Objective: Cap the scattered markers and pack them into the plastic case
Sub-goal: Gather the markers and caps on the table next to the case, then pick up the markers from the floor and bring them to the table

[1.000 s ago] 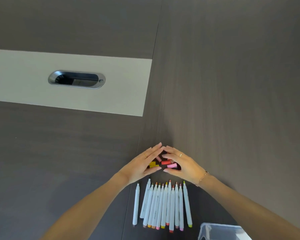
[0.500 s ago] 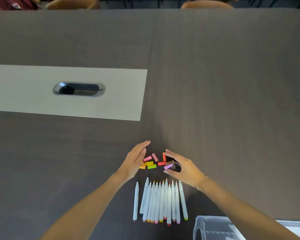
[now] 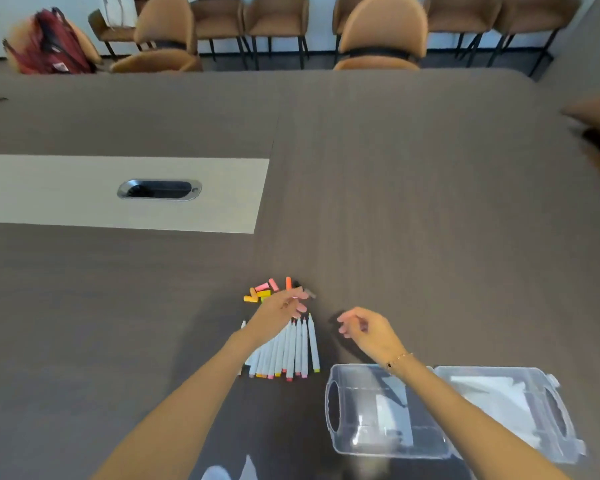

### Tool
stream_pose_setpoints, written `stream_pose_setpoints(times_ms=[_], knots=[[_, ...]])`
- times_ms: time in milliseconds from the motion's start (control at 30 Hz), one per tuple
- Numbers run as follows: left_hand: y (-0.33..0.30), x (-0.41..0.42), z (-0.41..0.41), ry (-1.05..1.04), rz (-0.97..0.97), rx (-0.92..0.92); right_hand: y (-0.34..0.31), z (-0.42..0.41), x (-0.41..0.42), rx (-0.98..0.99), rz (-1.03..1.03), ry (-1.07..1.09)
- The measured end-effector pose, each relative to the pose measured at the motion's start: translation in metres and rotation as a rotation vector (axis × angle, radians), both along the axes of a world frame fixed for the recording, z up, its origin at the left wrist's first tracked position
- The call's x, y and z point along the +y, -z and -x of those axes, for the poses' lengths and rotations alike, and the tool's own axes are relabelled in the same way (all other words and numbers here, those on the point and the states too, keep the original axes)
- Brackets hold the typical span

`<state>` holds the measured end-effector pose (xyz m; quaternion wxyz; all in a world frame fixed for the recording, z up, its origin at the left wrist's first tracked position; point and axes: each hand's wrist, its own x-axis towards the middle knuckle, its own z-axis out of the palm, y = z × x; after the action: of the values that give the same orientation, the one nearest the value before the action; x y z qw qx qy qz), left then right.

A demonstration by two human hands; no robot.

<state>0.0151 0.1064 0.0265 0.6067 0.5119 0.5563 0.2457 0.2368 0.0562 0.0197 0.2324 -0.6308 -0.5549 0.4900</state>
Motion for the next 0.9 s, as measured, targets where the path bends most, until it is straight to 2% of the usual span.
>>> stream_pose_setpoints(times_ms=[67, 200, 467, 600, 733, 900], knots=[[-0.006, -0.017, -0.033, 0.050, -0.023, 0.005, -0.009, -0.021, -0.023, 0.000, -0.003, -0.026], [-0.015, -0.059, -0.102, 0.166, -0.142, 0.171, -0.016, -0.072, -0.066, 0.004, -0.013, -0.024], [-0.010, -0.146, -0.258, 0.319, -0.204, 0.077, -0.016, -0.185, -0.164, 0.015, -0.054, 0.177], [0.005, -0.175, -0.348, 0.444, -0.264, 0.006, 0.001, -0.246, -0.213, 0.028, -0.096, 0.417], [0.033, -0.202, -0.440, 0.693, -0.329, -0.059, 0.027, -0.306, -0.279, 0.057, -0.229, 0.740], [0.059, -0.271, -0.554, 0.911, -0.519, -0.147, 0.065, -0.380, -0.382, -0.012, -0.413, 1.073]])
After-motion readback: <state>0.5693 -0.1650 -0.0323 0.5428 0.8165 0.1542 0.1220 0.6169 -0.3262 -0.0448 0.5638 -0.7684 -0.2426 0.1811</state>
